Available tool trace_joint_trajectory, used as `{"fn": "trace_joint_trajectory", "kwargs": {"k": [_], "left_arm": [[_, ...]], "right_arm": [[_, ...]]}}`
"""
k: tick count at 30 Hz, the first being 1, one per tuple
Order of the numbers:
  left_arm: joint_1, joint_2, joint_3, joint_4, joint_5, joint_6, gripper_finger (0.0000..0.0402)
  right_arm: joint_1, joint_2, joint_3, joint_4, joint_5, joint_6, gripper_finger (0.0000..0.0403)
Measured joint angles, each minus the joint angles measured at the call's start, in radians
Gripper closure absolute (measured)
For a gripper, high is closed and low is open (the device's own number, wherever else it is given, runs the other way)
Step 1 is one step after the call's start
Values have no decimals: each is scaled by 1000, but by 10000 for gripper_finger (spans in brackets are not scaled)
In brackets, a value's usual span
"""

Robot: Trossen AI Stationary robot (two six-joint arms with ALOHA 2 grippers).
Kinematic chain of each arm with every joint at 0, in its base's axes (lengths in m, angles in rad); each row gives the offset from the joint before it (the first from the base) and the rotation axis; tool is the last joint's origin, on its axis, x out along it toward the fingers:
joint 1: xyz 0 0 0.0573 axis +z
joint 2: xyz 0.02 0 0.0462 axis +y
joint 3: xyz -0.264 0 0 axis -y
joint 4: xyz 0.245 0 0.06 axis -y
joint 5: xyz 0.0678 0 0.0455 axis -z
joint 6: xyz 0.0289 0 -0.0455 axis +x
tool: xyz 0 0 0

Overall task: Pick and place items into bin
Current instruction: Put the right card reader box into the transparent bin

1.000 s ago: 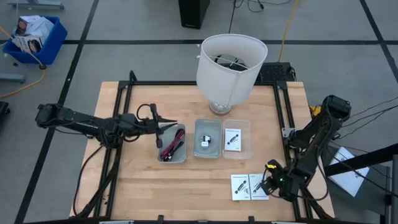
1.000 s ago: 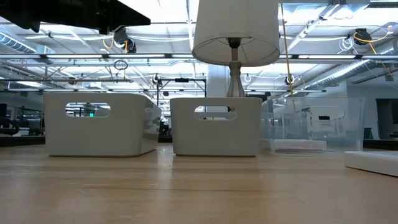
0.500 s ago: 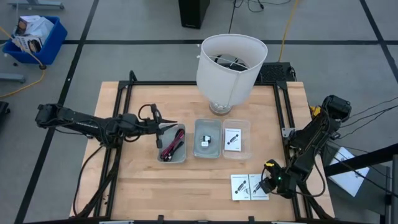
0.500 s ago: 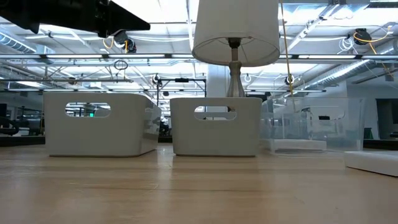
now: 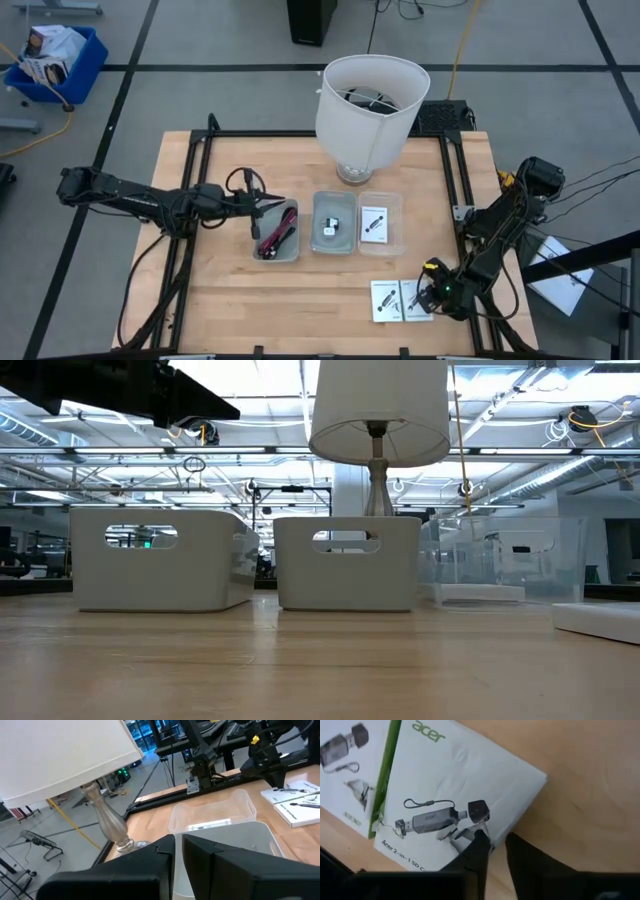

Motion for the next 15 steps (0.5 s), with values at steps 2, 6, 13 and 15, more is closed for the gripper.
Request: {"fn": "trace_joint_trajectory", "kwargs": {"k": [2,6,13,15], "left_arm": [[0,0,0,-2,0,-14,360],[0,0,0,-4,0,-35,360],[-2,0,0,-4,0,-48,360],[-2,0,0,-3,0,-48,360]], "right_arm": [[0,1,0,9,-3,-22,387],[0,-17,-1,18,3,-34,397],[-1,-136,57,-209,78,-52,401],[-13,-166,109,-311,105,-69,401]]}}
